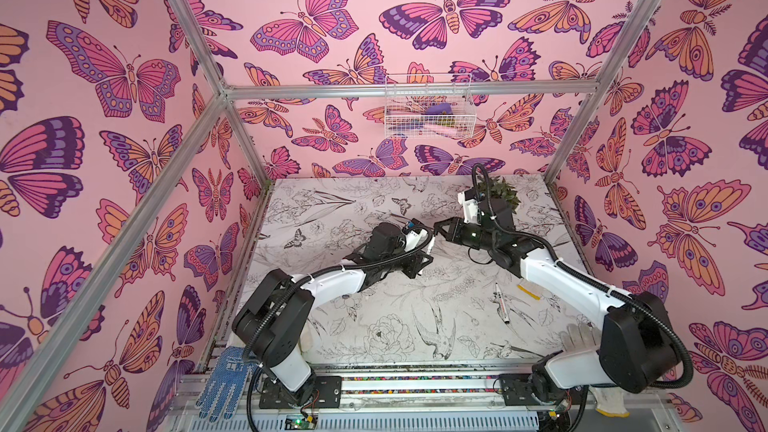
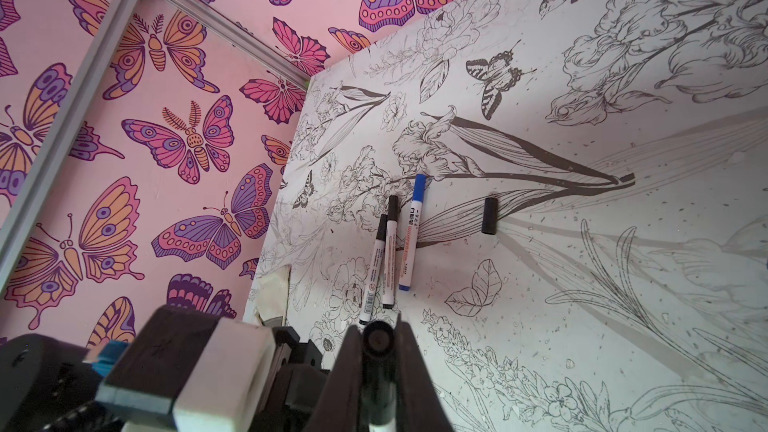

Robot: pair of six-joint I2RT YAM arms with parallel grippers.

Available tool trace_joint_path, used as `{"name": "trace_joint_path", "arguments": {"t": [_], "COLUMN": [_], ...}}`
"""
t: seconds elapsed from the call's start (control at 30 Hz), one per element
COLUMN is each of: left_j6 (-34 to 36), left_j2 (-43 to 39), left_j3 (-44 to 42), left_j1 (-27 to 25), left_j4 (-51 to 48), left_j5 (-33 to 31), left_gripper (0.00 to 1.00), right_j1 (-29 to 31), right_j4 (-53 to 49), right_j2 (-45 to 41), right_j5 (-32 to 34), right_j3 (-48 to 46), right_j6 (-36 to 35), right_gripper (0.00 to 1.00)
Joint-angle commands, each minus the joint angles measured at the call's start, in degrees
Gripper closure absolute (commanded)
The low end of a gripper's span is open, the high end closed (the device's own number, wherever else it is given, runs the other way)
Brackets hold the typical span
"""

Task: Insert the pens into the pen caps
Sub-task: 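Align the black cap above the marker tip held by the left gripper, then press the black cap down onto the marker tip with the right gripper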

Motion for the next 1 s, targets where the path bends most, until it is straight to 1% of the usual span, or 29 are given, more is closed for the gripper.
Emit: {"name": "trace_joint_path", "arguments": {"t": [0.0,0.2,0.4,0.53,0.63,0.8,0.97], "left_j6": [0.9,1.1,1.0,-0.3,-1.0,-3.6,-1.3], "left_j2": [0.0,0.1,0.3,0.4,0.6,1.5,1.5], "left_j3": [1.0,1.1,1.8,2.5,3.5,4.7,6.2], "left_j1": [-0.2,-0.2,-0.2,0.0,0.4,1.6,1.6], "left_j4": [0.1,0.1,0.3,2.3,3.3,6.7,7.0], "left_j5": [-0.1,-0.2,-0.1,0.1,0.1,1.2,-1.0], "left_gripper": [1.0,1.0,1.0,1.0,1.0,1.0,1.0], "right_j1": [0.6,0.7,0.9,0.9,0.9,0.7,0.7], "right_j4": [-1.1,-1.7,-1.6,-1.1,-2.1,-5.0,-9.9], "right_j2": [0.3,-0.8,-2.4,-4.0,-5.3,-5.9,-5.0], "right_j5": [-0.8,-1.1,-3.4,-5.9,-7.6,-13.2,-22.6], "right_j3": [2.1,0.9,-1.1,-3.1,-3.7,-3.0,-0.9], "right_j6": [-1.5,-2.0,-2.3,-1.9,-3.0,-6.1,-11.5], "right_gripper": [1.0,1.0,1.0,1.0,1.0,1.0,1.0]}}
